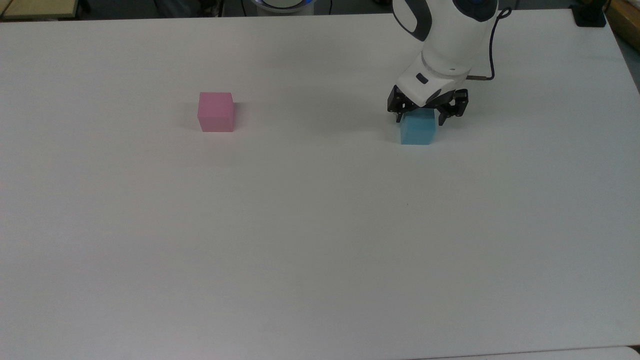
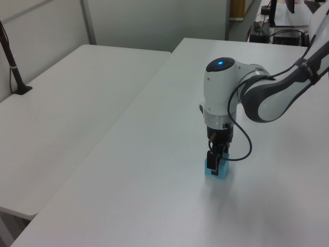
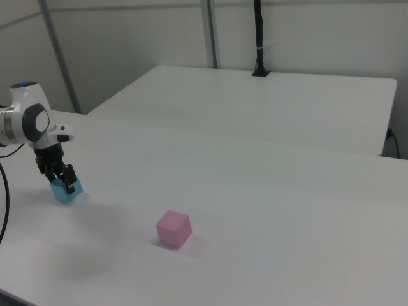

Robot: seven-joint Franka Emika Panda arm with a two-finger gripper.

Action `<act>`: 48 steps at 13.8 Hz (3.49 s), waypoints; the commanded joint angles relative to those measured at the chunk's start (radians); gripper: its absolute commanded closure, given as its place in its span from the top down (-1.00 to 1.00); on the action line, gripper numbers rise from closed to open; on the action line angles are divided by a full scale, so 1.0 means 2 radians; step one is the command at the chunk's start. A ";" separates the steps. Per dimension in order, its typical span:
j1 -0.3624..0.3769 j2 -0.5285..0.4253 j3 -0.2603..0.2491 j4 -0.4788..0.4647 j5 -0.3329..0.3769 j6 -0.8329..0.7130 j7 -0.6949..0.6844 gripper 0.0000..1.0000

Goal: Put blue cube on pink cube
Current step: 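Lower the gripper around the light-blue cube and close it, then lift the grasped light-blue cube off the table, then carry the light-blue cube over the pink cube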

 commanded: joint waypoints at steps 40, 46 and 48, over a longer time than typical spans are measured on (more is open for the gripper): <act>-0.308 -0.263 -0.014 -0.027 -0.007 -0.231 -0.352 -0.69; -0.342 -0.260 -0.014 -0.117 -0.030 -0.115 -0.389 -0.68; -0.348 -0.254 -0.014 -0.137 -0.032 -0.083 -0.398 -0.68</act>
